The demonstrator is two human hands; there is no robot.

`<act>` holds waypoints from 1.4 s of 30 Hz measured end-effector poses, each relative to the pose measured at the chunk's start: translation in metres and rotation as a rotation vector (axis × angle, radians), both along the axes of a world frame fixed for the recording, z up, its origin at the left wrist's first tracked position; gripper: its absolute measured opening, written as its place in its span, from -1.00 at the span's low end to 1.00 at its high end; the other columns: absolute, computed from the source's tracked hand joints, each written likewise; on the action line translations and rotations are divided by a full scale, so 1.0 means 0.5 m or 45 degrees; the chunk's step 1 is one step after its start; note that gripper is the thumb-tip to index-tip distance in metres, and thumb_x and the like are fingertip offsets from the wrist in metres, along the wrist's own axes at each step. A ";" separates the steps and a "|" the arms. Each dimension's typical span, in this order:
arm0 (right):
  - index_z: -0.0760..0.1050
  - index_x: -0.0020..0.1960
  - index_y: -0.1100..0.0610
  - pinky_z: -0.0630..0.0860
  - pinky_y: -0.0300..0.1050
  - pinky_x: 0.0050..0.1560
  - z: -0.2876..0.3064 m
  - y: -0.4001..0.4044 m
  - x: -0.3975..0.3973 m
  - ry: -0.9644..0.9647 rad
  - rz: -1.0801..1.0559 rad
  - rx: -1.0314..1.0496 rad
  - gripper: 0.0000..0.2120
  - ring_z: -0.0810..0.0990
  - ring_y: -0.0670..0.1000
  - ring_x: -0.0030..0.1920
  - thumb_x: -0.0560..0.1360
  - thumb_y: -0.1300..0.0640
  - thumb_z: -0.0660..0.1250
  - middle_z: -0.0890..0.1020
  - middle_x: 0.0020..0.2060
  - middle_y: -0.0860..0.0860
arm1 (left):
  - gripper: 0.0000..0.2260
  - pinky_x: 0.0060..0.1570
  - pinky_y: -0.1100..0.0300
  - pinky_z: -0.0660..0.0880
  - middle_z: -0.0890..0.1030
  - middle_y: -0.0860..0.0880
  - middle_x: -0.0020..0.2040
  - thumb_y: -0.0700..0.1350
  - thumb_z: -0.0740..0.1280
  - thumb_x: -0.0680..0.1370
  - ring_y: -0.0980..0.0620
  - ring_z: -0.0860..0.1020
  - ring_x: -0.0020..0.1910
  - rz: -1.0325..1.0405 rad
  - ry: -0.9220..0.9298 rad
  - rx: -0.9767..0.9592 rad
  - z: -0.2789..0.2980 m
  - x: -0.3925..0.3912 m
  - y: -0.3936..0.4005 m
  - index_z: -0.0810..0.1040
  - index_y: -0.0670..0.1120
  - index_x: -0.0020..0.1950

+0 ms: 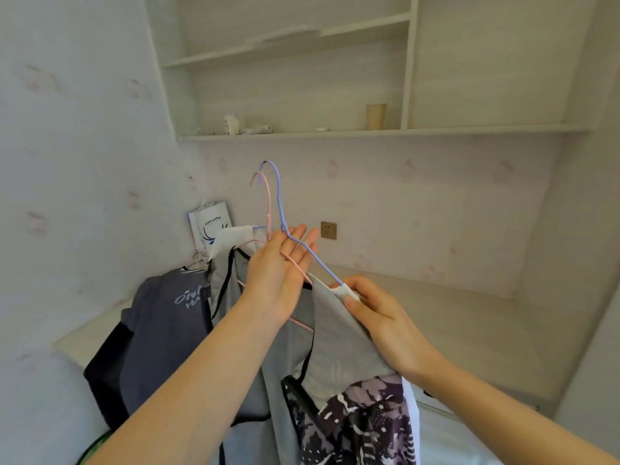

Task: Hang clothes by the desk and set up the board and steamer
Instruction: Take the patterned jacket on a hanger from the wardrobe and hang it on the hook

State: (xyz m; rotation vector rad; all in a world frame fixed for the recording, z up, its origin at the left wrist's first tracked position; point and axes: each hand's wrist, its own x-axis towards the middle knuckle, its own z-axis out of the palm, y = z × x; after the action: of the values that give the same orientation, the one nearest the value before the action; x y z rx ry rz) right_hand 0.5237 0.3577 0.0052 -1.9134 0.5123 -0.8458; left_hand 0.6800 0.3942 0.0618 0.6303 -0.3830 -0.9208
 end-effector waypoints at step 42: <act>0.44 -0.14 -0.01 0.49 0.01 -0.20 0.017 -0.301 0.650 0.363 -0.205 -0.628 -0.82 0.54 0.02 -0.26 0.54 -0.10 0.23 0.62 -0.33 -0.03 | -0.74 0.08 0.31 0.33 0.51 0.21 0.03 0.07 0.24 0.59 0.25 0.42 0.05 0.593 -2.169 0.736 -0.158 0.773 -0.094 0.51 0.04 0.24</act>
State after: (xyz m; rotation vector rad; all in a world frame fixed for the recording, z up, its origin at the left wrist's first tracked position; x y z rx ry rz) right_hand 0.8487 0.2070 0.0136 -2.4945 0.6821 -0.8614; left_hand 1.0666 0.3472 -0.0174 1.8917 -1.4068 0.2051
